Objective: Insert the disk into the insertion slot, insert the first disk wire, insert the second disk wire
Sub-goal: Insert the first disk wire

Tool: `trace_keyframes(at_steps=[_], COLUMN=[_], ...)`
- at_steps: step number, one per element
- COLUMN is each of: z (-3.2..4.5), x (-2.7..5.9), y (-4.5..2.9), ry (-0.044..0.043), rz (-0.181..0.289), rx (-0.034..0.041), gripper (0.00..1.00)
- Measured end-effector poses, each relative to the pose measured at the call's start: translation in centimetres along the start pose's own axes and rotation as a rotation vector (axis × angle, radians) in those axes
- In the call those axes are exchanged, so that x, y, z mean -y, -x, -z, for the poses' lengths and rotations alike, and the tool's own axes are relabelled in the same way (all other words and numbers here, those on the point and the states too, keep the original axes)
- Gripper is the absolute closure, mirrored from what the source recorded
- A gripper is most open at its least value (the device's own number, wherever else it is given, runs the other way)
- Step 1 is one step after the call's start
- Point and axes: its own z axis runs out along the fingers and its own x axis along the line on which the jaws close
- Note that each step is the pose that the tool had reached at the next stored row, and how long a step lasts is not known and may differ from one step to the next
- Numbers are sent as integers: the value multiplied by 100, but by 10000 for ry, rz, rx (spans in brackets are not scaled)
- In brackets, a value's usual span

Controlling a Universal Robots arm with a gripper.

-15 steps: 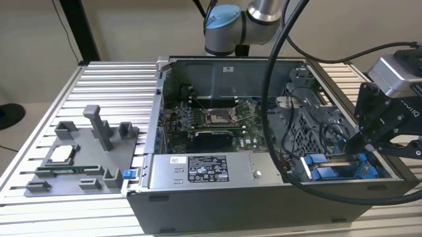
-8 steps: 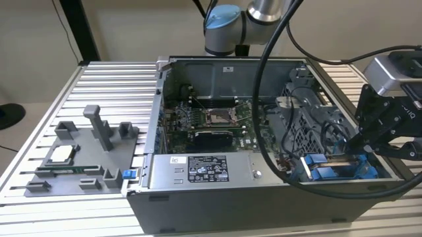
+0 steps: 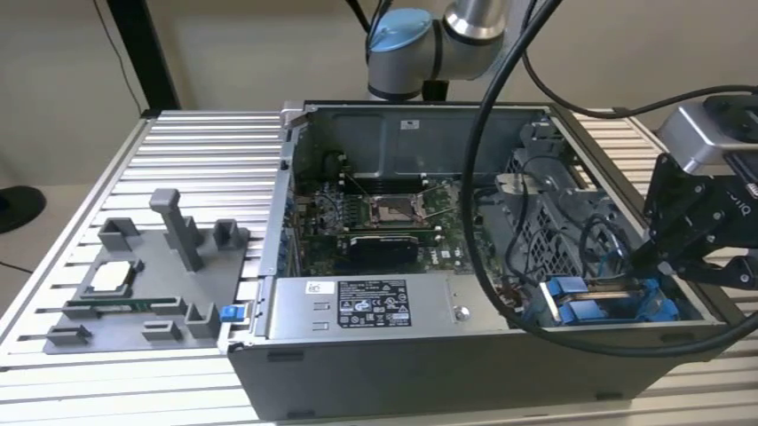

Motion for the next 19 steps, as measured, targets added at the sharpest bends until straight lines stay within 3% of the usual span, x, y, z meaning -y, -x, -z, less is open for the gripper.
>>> trace_keyframes(at_steps=[6,12,19], z=[-54,-87,-146], x=[11,6,9], y=[11,106,103], ry=[-76,-78,-81], rz=[-517,-522,-492], rx=[28,22,-9], gripper=[100,100,100])
